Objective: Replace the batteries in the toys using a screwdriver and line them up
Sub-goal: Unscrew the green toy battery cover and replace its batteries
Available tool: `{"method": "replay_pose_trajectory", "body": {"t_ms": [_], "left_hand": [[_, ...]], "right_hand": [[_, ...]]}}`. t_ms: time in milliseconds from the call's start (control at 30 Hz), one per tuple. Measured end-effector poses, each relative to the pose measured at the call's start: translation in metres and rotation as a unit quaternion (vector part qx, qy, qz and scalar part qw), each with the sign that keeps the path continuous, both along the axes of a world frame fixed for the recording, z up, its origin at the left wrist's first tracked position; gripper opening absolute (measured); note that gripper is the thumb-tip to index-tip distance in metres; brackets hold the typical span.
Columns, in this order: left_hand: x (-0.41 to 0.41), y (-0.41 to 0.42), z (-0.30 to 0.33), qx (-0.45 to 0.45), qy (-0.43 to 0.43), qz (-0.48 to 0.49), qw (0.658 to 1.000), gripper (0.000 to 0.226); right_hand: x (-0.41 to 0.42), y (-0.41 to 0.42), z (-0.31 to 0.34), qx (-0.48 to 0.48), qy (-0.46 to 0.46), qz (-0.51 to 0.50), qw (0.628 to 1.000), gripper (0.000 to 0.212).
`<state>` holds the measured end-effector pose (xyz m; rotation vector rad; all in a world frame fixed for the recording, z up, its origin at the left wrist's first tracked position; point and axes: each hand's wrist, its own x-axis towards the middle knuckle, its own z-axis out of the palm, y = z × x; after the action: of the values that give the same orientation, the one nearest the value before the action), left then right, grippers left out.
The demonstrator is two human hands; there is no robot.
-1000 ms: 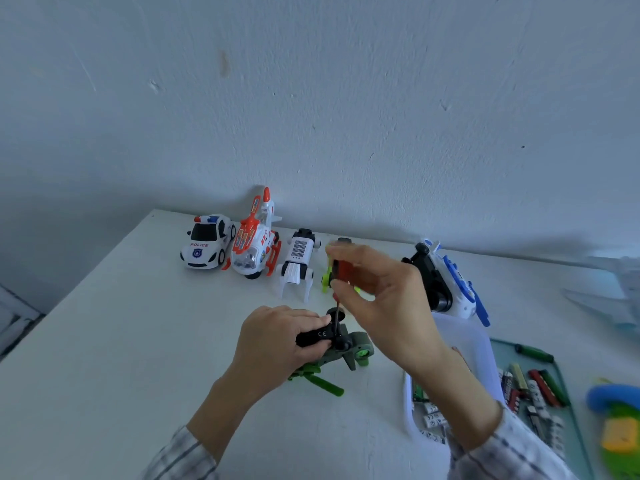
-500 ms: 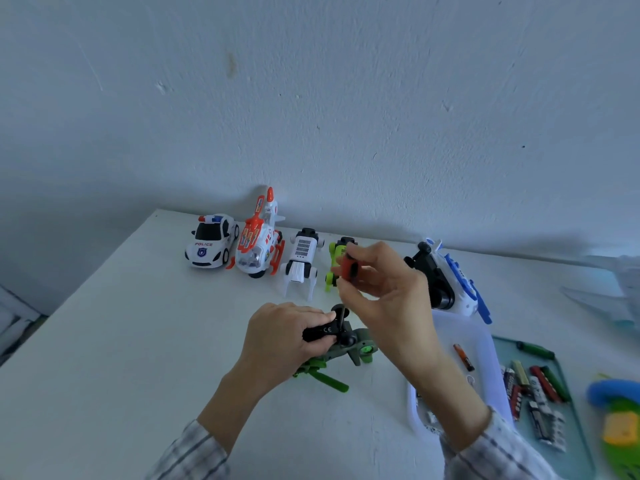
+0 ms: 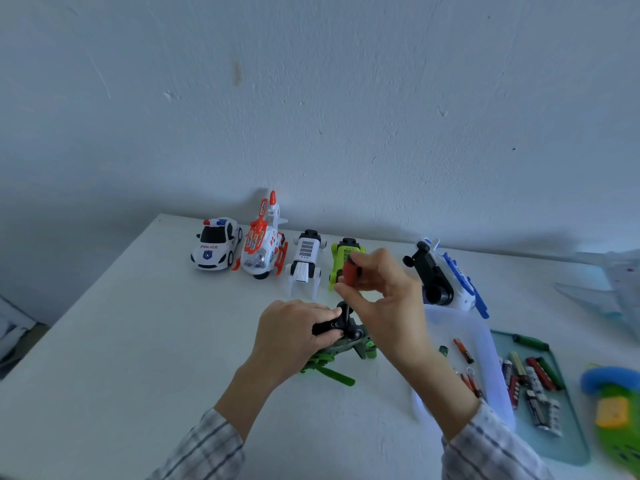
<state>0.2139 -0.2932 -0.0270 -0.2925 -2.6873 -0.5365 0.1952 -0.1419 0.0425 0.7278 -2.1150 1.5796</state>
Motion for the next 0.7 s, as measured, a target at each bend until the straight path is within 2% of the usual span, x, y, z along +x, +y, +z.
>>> {"method": "replay_pose_trajectory", "body": {"t_ms": [67, 133, 267, 367, 433, 500, 600, 700], "left_hand": [[-0.001, -0.001, 0.002, 0.007, -0.023, -0.006, 1.000, 0.036], [-0.001, -0.001, 0.004, 0.015, -0.047, -0.010, 0.999, 0.035], [0.003, -0.002, 0.005, 0.024, -0.036, -0.027, 0.999, 0.035], [0.006, 0.000, 0.002, 0.016, -0.009, -0.036, 0.999, 0.035], [0.009, 0.000, 0.001, 0.006, 0.007, -0.033, 0.999, 0.033], [0.013, -0.002, 0.002, 0.010, 0.017, -0.035, 0.999, 0.030], [0.021, -0.005, 0.003, 0.042, 0.023, -0.033, 0.998, 0.023], [0.029, -0.009, 0.005, 0.130, -0.005, 0.012, 0.991, 0.020]], "right_hand": [[-0.001, -0.001, -0.007, -0.005, 0.048, -0.041, 0.998, 0.048], [-0.005, 0.000, -0.010, -0.013, 0.051, -0.071, 0.996, 0.049], [-0.002, 0.007, -0.010, -0.041, -0.004, -0.124, 0.991, 0.043], [0.010, 0.015, -0.009, -0.094, -0.084, -0.148, 0.981, 0.052], [0.022, 0.025, -0.009, -0.199, -0.133, -0.152, 0.959, 0.053], [0.032, 0.039, -0.006, -0.288, -0.165, -0.195, 0.923, 0.045], [0.041, 0.062, -0.009, -0.341, -0.219, -0.253, 0.879, 0.026], [0.056, 0.070, -0.013, -0.368, -0.300, -0.245, 0.845, 0.027]]}}
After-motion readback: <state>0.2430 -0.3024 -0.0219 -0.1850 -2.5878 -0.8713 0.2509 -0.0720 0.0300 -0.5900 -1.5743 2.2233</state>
